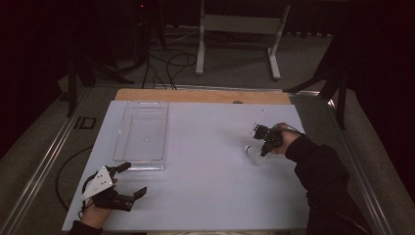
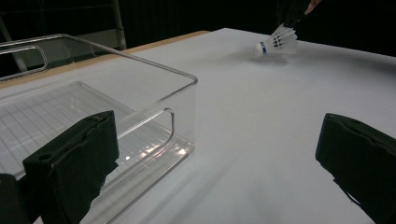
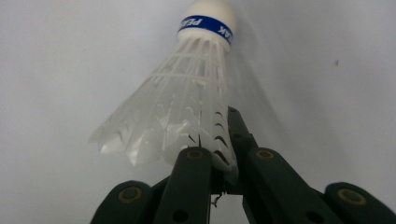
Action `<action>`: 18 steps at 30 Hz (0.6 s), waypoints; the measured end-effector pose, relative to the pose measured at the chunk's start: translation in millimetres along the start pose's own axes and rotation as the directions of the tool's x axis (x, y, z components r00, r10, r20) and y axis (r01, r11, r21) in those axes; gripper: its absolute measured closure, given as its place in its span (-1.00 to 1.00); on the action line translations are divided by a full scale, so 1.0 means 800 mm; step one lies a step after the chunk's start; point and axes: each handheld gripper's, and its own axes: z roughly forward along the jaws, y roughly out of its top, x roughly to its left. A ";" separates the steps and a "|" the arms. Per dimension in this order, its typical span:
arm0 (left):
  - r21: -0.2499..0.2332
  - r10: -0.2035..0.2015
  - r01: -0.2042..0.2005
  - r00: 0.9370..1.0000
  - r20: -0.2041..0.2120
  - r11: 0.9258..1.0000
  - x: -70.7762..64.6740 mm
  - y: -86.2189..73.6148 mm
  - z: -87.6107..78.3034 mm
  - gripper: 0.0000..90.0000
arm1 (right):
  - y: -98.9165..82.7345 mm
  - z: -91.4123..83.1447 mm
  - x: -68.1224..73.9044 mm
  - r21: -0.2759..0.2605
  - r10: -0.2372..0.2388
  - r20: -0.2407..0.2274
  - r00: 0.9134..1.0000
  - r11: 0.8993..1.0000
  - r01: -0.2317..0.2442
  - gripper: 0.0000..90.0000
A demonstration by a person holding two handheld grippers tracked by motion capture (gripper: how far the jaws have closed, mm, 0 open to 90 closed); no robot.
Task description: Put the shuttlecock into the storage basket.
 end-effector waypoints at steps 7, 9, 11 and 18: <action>0.011 -0.013 0.012 1.000 0.020 1.000 -0.001 0.002 0.002 -1.00 | -0.003 -0.003 0.012 -0.024 -0.064 -0.034 0.997 0.998 0.063 1.00; 0.021 -0.006 0.006 1.000 0.022 1.000 -0.001 0.003 0.002 -1.00 | -0.003 -0.005 0.016 -0.029 -0.089 -0.041 0.995 0.996 0.088 1.00; 0.043 -0.007 0.005 0.999 0.038 0.999 -0.004 0.006 0.005 -1.00 | -0.003 -0.006 0.021 -0.042 -0.130 -0.053 0.990 0.991 0.128 1.00; 0.104 -0.007 -0.004 0.994 0.105 0.995 -0.010 0.015 0.017 -1.00 | 0.000 -0.015 0.039 -0.064 -0.212 -0.105 0.972 0.976 0.206 1.00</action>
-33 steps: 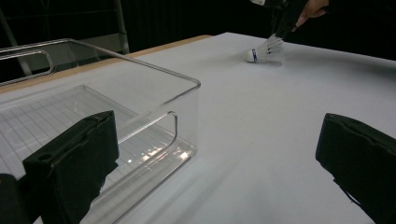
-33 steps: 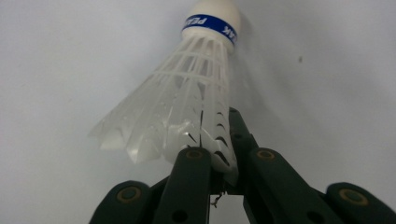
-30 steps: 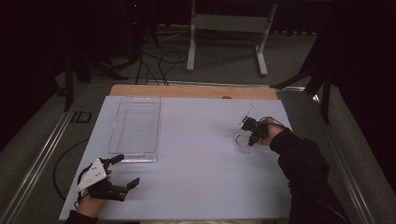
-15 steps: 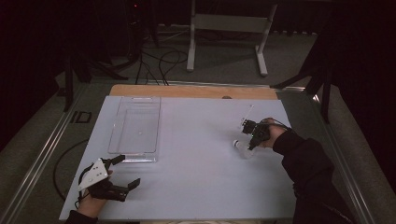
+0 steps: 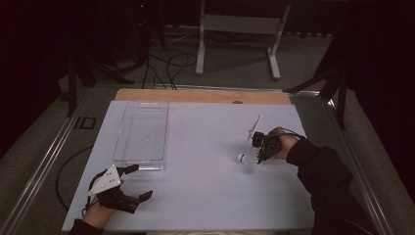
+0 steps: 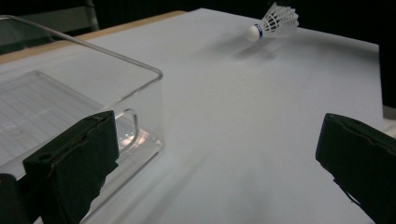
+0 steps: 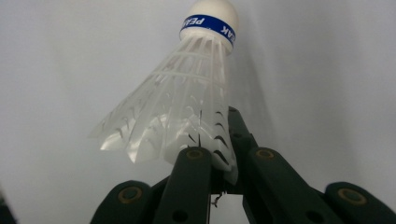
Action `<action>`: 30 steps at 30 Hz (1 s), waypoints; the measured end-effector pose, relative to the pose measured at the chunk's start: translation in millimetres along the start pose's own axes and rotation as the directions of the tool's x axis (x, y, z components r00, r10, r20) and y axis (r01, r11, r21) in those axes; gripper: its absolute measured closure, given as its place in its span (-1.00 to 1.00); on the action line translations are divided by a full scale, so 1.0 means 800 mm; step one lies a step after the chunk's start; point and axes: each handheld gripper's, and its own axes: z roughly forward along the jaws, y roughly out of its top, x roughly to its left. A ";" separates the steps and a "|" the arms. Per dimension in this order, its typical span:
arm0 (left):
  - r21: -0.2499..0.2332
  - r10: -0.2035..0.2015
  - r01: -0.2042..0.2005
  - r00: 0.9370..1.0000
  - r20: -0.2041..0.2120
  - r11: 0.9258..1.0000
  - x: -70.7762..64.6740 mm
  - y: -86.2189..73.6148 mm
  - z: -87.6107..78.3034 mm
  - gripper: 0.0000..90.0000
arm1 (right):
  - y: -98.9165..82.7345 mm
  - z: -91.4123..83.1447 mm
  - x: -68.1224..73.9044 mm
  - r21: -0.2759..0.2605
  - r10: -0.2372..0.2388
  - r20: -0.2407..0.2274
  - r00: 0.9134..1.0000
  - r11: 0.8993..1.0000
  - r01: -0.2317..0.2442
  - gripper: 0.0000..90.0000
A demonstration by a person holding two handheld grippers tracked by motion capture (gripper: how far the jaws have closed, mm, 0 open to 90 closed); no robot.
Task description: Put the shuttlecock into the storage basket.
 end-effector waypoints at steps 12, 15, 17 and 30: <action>0.076 0.050 -0.054 0.998 0.046 0.996 0.004 0.033 0.008 -1.00 | 0.017 -0.005 0.032 -0.034 -0.129 -0.041 0.991 0.991 0.128 1.00; 0.094 0.065 -0.072 0.995 0.070 0.993 0.003 0.043 0.011 -1.00 | 0.022 -0.008 0.040 -0.036 -0.165 -0.045 0.985 0.986 0.164 1.00; 0.100 0.078 -0.087 0.992 0.097 0.991 0.002 0.051 0.015 -1.00 | 0.023 -0.008 0.041 -0.041 -0.172 -0.049 0.984 0.985 0.171 1.00; 0.154 0.137 -0.182 0.955 0.261 0.971 -0.006 0.109 0.060 -1.00 | 0.033 -0.018 0.061 -0.060 -0.285 -0.078 0.955 0.958 0.281 1.00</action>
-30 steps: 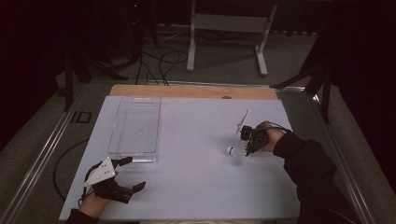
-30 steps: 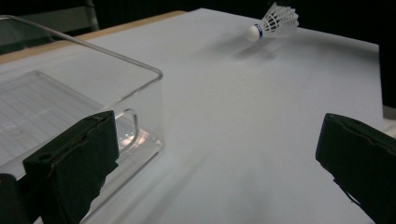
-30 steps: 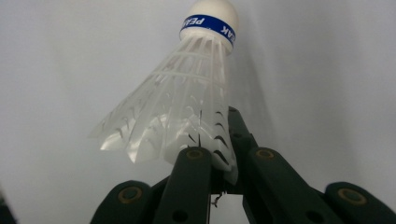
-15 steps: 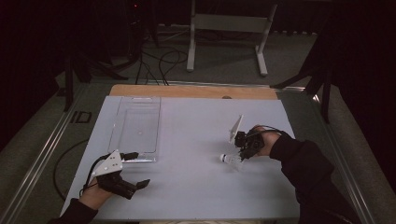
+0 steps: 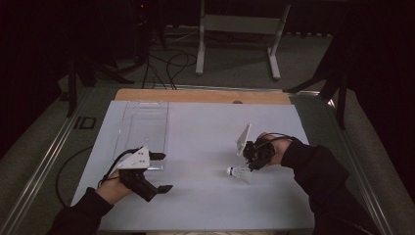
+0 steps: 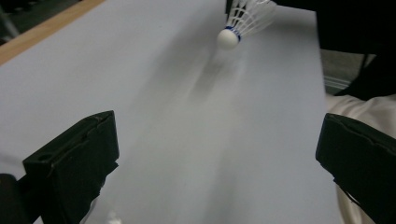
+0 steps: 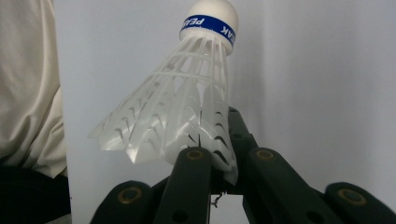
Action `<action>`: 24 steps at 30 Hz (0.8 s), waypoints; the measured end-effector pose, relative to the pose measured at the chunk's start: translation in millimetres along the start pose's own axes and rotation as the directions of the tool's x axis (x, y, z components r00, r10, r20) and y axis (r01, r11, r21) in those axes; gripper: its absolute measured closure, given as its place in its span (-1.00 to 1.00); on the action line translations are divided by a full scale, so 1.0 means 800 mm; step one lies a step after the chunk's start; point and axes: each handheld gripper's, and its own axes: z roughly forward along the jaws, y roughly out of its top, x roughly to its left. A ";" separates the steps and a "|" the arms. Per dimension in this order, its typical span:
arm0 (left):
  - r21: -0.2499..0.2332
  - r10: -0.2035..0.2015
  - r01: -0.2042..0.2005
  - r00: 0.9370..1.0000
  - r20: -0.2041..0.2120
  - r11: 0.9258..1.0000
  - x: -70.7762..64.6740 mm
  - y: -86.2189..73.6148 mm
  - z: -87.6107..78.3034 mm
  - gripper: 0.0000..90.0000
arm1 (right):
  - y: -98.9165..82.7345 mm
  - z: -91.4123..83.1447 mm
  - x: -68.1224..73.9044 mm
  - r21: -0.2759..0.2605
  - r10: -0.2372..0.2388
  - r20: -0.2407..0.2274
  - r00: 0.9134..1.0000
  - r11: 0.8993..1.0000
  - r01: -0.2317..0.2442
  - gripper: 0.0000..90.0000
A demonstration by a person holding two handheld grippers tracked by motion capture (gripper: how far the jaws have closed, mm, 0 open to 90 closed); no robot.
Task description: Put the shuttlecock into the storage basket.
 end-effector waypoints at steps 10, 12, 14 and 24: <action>0.106 0.032 -0.041 0.996 0.084 0.994 0.006 0.046 0.055 -1.00 | 0.003 -0.004 0.008 -0.025 -0.046 0.004 0.999 0.999 0.046 1.00; 0.121 0.038 -0.049 0.995 0.087 0.991 0.006 0.050 0.060 -1.00 | 0.004 -0.004 0.008 -0.030 -0.048 0.003 0.999 0.998 0.048 1.00; 0.155 0.068 -0.082 0.993 0.092 0.985 0.005 0.058 0.071 -1.00 | 0.004 -0.003 0.009 -0.032 -0.048 -0.001 0.999 0.998 0.048 1.00; 0.245 0.084 -0.125 0.981 0.173 0.962 0.013 0.095 0.108 -1.00 | 0.010 -0.005 0.012 -0.049 -0.086 0.014 0.996 0.995 0.087 1.00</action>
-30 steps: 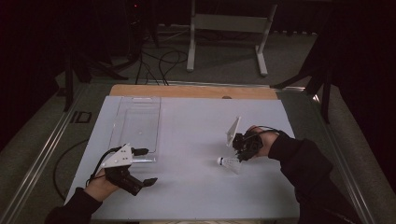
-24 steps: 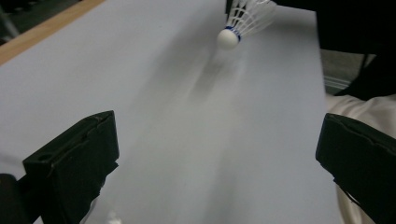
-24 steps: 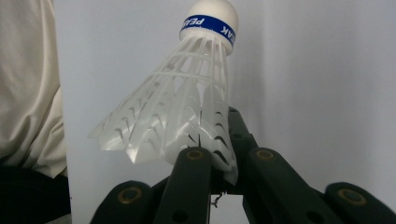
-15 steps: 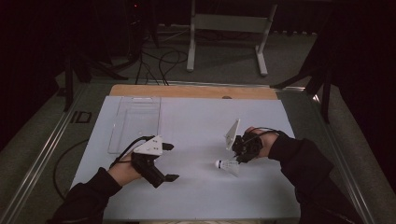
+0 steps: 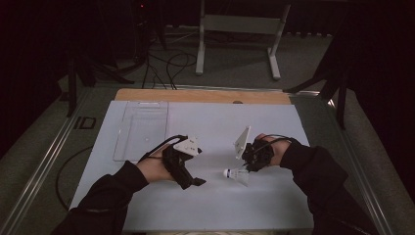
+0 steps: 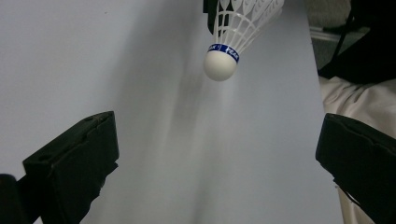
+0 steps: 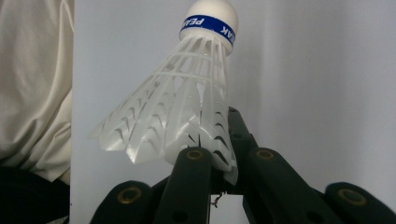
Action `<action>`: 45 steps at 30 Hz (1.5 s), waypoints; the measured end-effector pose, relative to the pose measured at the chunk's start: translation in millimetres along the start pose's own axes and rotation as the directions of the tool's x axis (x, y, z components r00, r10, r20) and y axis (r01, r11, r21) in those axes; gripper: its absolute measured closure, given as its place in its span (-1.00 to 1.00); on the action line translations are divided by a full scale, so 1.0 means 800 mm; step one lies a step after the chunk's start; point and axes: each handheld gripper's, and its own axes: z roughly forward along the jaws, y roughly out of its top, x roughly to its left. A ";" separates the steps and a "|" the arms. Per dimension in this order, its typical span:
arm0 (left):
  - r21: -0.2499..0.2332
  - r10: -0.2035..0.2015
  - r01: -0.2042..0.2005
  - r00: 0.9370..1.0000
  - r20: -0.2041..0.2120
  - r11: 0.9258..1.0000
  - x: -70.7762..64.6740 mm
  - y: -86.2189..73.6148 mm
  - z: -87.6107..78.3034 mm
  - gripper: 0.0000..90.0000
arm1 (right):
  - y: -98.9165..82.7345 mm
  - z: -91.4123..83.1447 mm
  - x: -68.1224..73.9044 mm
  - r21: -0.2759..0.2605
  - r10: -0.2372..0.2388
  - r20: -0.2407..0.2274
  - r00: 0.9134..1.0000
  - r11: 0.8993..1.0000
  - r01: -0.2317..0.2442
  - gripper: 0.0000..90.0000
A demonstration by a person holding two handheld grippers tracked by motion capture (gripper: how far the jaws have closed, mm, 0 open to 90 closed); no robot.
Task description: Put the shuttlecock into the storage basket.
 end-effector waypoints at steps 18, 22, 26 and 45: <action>0.127 0.140 -0.149 0.987 0.074 0.981 -0.005 0.047 0.034 -0.63 | 0.011 0.001 0.003 -0.028 -0.027 -0.004 1.000 0.999 0.027 1.00; 0.107 0.167 -0.174 0.983 0.078 0.979 -0.007 0.052 0.036 -0.34 | 0.010 0.000 0.005 -0.042 -0.028 -0.012 1.000 0.999 0.028 1.00; 0.116 0.181 -0.189 0.980 0.081 0.975 -0.008 0.054 0.041 -0.11 | 0.010 0.000 0.005 -0.048 -0.029 -0.013 0.999 0.998 0.029 1.00; 0.151 0.256 -0.259 0.966 0.043 0.954 -0.012 0.055 0.053 0.34 | 0.010 -0.006 0.005 -0.078 -0.023 -0.019 1.000 0.997 0.021 1.00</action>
